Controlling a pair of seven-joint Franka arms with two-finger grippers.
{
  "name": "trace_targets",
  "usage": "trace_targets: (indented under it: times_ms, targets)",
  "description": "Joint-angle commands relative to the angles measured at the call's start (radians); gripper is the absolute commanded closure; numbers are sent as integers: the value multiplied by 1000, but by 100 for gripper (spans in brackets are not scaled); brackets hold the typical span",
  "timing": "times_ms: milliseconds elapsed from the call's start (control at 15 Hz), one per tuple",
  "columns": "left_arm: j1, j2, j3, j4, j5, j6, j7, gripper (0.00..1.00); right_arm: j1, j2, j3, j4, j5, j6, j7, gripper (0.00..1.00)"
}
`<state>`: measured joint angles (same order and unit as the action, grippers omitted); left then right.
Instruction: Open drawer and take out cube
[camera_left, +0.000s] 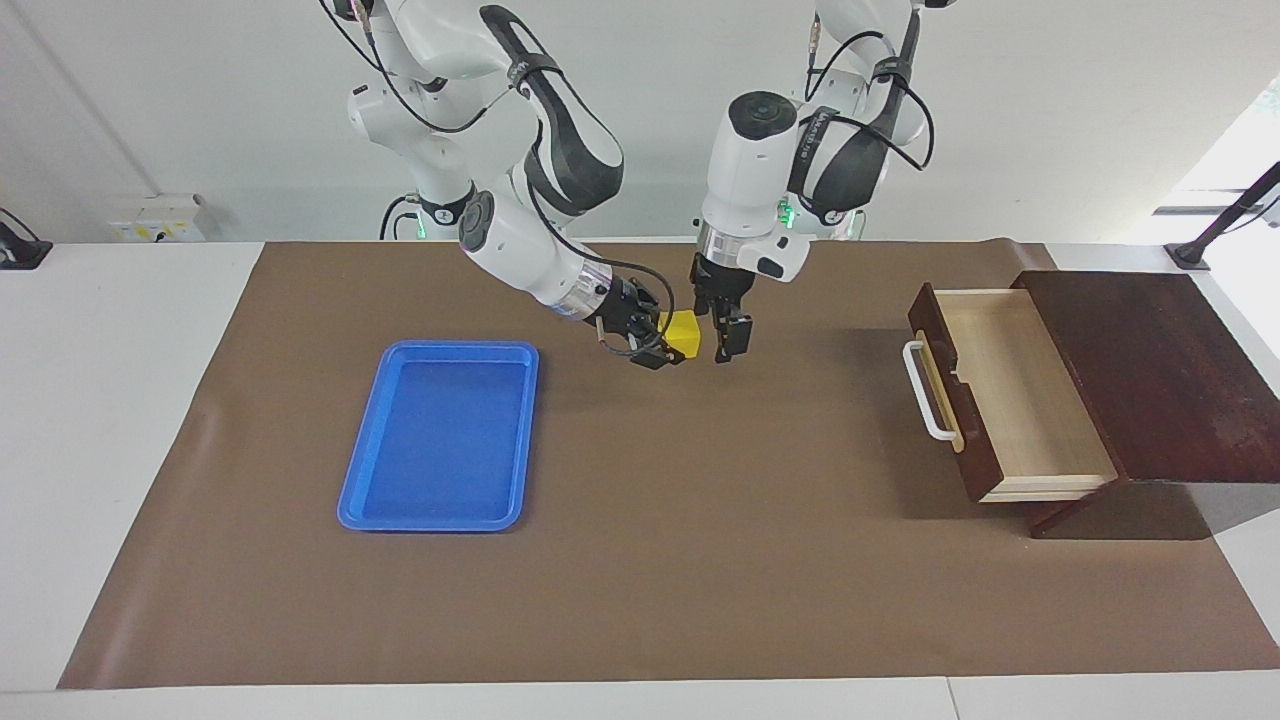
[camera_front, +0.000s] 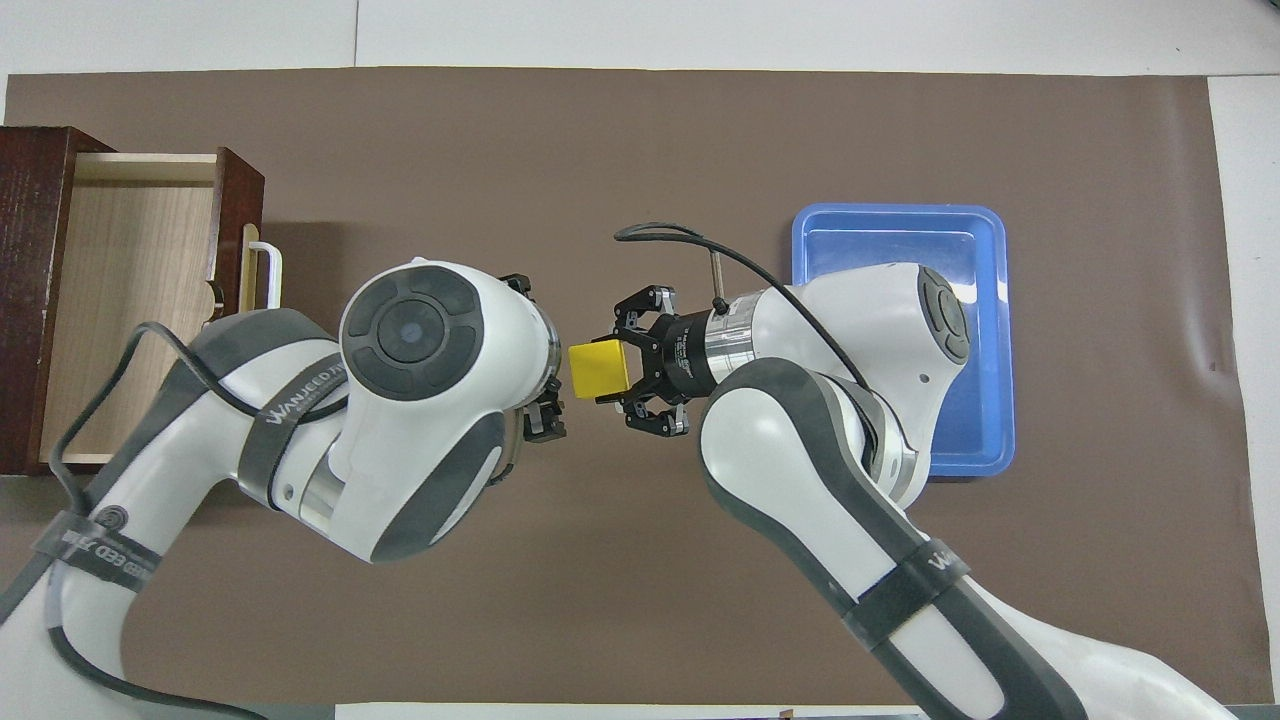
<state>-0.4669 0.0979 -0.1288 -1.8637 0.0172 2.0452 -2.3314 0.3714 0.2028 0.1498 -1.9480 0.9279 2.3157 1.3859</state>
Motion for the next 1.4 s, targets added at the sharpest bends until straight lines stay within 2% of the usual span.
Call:
trace_targets:
  times_ms: [0,267,533,667,800,1133,1333]
  targets:
    - [120,-18,-3,-9,24,-48,133,0,-66,9,4,44,20,-68,12,100]
    - [292,-26,-3,-60,99,-36,387,0,-228,24,2,64,6,-124,16,100]
    - [395,-33,-3,-94,138,-5,540,0,-374,47,1,63,-41,-166,2,100]
    - [441,-33,-3,-98,171,10,596,0,-434,84,2,67,-110,-190,-45,100]
    - [506,-32,-3,-95,184,24,712,0,-486,124,2,69,-124,-196,-111,100]
    - [611,-32,-5,-97,185,32,854,0,-541,168,2,67,-126,-214,-220,100]
    - [668,-32,-6,-100,185,44,873,0,-569,179,0,55,-127,-237,-284,100]
